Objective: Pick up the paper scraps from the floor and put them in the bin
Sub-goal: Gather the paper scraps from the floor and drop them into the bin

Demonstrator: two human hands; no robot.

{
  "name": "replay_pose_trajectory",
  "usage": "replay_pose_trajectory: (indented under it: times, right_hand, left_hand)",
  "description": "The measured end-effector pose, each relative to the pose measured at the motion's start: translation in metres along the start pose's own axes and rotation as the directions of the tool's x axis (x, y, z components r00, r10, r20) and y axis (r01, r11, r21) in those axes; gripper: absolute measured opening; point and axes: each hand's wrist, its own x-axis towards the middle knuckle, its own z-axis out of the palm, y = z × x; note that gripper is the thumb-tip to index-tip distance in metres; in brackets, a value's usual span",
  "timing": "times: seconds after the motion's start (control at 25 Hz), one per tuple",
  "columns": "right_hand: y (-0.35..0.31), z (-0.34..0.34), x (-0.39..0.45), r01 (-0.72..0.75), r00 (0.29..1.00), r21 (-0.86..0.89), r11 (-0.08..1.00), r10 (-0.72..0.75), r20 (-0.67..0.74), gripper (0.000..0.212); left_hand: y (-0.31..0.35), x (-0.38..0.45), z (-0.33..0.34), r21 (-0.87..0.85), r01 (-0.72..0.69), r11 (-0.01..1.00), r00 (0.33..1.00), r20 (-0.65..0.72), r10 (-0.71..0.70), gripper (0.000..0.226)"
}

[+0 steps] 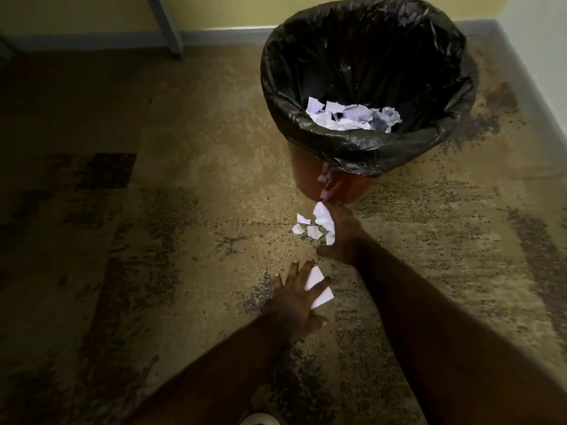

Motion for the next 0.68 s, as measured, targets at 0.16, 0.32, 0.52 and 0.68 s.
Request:
replay_pose_trajectory:
  times: [0.16, 0.32, 0.52, 0.68]
  right_hand:
    - [0.000, 0.020, 0.007, 0.000, 1.000, -0.030, 1.000, -0.001, -0.014, 0.108]
    - [-0.005, 0.035, 0.014, 0.062, 0.997, -0.100, 0.993, -0.067, -0.042, 0.104]
    - [-0.029, 0.049, 0.015, -0.034, 0.997, -0.221, 0.975, 0.019, -0.069, 0.080]
    - [-0.038, 0.063, 0.012, 0.032, 0.997, -0.204, 0.978, -0.047, -0.065, 0.060]
  left_hand:
    - [-0.007, 0.003, 0.005, 0.079, -0.058, 0.995, 0.998, -0.028, 0.060, 0.058]
    - [-0.015, 0.001, 0.002, 0.098, -0.121, 0.988, 0.992, 0.036, 0.118, 0.049]
    - [-0.030, -0.008, 0.005, -0.032, -0.124, 0.992, 0.990, -0.071, 0.122, 0.048]
    - [-0.029, -0.021, -0.002, -0.186, -0.047, 0.981, 0.994, -0.106, 0.028, 0.051]
